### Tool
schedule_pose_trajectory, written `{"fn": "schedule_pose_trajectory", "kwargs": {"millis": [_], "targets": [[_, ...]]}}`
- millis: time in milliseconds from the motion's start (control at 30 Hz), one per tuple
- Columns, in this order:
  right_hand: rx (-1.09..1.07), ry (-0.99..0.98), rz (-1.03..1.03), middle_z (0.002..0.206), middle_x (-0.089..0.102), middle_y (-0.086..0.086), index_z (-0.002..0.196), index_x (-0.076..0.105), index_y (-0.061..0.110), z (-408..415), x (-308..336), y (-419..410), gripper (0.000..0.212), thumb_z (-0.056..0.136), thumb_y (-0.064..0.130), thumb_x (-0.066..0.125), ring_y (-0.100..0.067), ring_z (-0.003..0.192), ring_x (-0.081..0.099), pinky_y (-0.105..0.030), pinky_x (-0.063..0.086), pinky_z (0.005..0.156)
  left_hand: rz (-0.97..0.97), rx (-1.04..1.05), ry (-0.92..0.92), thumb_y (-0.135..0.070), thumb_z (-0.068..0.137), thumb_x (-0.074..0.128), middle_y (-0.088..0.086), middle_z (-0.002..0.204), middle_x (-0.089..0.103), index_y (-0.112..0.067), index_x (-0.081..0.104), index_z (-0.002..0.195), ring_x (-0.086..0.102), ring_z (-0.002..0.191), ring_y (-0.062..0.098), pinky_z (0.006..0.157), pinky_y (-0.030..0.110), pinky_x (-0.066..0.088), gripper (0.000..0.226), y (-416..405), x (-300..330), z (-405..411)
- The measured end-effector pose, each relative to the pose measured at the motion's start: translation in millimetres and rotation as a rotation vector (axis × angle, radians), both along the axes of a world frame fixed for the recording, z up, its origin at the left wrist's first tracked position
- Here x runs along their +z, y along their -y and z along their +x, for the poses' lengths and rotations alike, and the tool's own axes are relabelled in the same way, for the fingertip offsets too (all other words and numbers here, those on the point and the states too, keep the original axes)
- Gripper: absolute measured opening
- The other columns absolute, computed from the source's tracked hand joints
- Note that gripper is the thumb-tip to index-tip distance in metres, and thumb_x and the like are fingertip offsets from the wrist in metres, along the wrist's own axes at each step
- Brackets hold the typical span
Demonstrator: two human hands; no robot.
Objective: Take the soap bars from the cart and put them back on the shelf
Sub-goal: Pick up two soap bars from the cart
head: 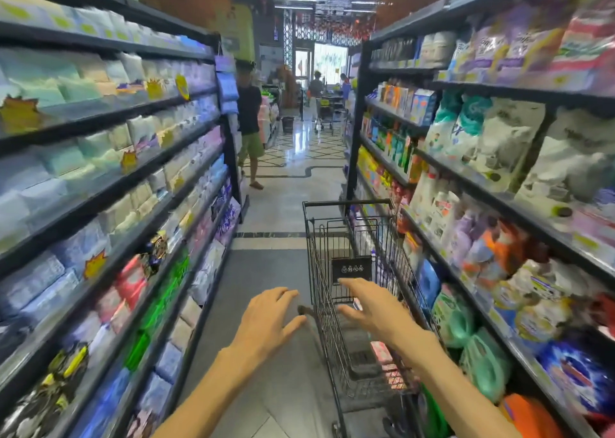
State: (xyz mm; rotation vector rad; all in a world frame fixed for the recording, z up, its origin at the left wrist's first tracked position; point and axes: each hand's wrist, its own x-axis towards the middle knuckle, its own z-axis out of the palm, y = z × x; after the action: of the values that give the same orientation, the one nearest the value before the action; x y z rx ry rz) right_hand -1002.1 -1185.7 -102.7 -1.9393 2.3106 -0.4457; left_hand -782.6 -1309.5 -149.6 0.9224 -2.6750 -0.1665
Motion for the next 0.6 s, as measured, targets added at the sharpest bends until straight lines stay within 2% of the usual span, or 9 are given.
{"fn": "schedule_pose_trajectory", "kwargs": {"millis": [133, 333, 467, 600], "targets": [[-0.009, -0.014, 0.003, 0.149, 0.049, 0.003, 0.151, 0.037, 0.027, -41, 2, 76, 0.062, 0.097, 0.049, 0.055, -0.017, 0.135, 0.048, -0.041, 0.041, 0.110, -0.002, 0.014, -0.027, -0.070, 0.089, 0.030, -0.004, 0.138, 0.058, -0.022, 0.054, 0.140, 0.055, 0.126, 0.020, 0.103, 0.037, 0.046, 0.074, 74, 8, -42], [-0.108, 0.001, 0.018, 0.142, 0.054, 0.005, 0.147, 0.040, 0.030, -102, -9, 165, 0.061, 0.094, 0.053, 0.056, -0.018, 0.129, 0.053, -0.041, 0.045, 0.104, 0.019, -0.086, -0.042, -0.073, 0.087, 0.024, -0.005, 0.143, 0.055, -0.024, 0.050, 0.144, 0.051, 0.132, 0.017, 0.108, 0.036, 0.044, 0.080, 175, 8, -116], [-0.249, 0.011, 0.007, 0.142, 0.054, 0.006, 0.147, 0.041, 0.029, -141, -20, 207, 0.060, 0.094, 0.052, 0.057, -0.017, 0.130, 0.052, -0.038, 0.045, 0.104, 0.012, -0.239, -0.026, -0.064, 0.095, 0.046, -0.002, 0.141, 0.056, -0.022, 0.051, 0.144, 0.053, 0.130, 0.020, 0.106, 0.038, 0.046, 0.064, 244, 2, -178], [-0.454, 0.083, 0.012, 0.141, 0.055, 0.007, 0.147, 0.042, 0.034, -173, -28, 226, 0.061, 0.092, 0.054, 0.059, -0.016, 0.126, 0.055, -0.039, 0.047, 0.101, 0.017, -0.446, 0.029, -0.061, 0.096, 0.049, -0.004, 0.138, 0.057, -0.024, 0.051, 0.142, 0.055, 0.126, 0.019, 0.102, 0.037, 0.048, 0.059, 296, -3, -246]]}}
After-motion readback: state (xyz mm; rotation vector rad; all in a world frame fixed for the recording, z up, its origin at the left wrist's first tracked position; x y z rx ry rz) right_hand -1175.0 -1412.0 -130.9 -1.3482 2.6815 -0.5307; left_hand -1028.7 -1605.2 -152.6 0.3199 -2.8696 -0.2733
